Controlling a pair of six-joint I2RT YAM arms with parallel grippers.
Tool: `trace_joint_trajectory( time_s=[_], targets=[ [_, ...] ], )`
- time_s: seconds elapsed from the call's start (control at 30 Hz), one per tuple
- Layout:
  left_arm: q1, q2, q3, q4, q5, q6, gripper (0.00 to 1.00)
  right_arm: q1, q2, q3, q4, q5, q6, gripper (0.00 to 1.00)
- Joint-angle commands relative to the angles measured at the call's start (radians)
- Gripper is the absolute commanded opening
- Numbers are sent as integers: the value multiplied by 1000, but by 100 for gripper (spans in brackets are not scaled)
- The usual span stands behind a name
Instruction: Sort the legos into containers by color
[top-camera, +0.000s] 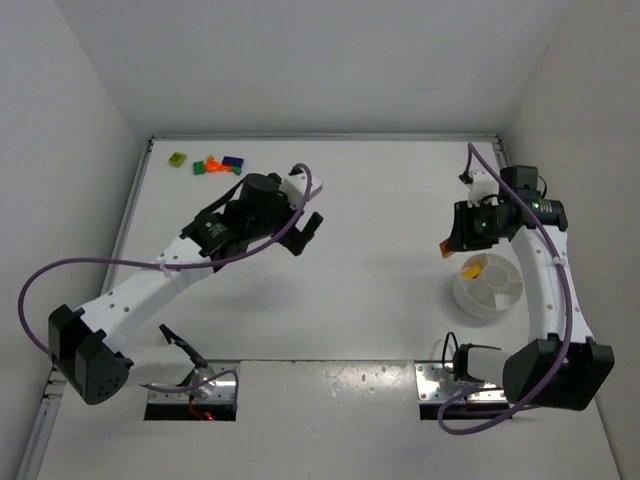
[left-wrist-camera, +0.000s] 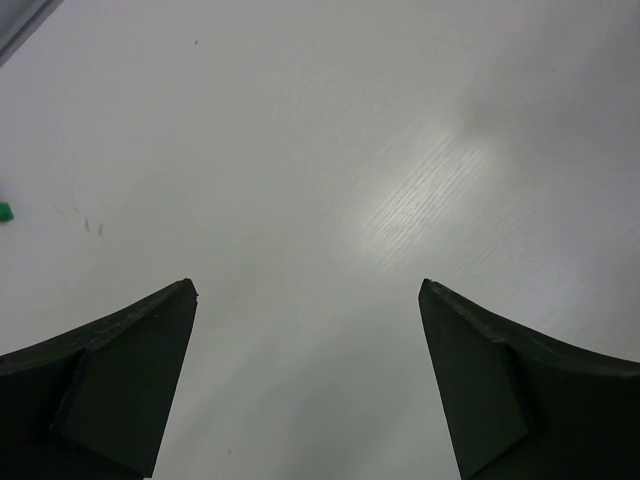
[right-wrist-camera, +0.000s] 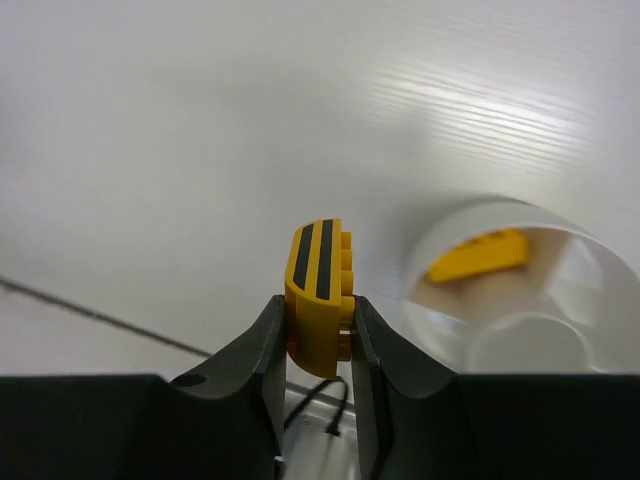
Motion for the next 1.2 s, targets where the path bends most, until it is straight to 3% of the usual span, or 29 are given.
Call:
trace_joint_trajectory(
  time_s=[0.0, 0.27, 0.47, 1.17],
  targets=[
    [51, -50, -50, 28, -14, -32, 100, -19, -60, 46, 42, 336, -11, 0],
    [203, -18, -37, 46, 74, -52, 100, -29, -25, 80, -14, 516, -58, 0],
    [284, 1, -27, 46, 184, -52, 100, -38, 5, 80, -3, 525, -59, 0],
    [360, 28, -37, 46, 279, -43, 100, -38, 108, -6, 61, 499, -125, 0]
  ],
)
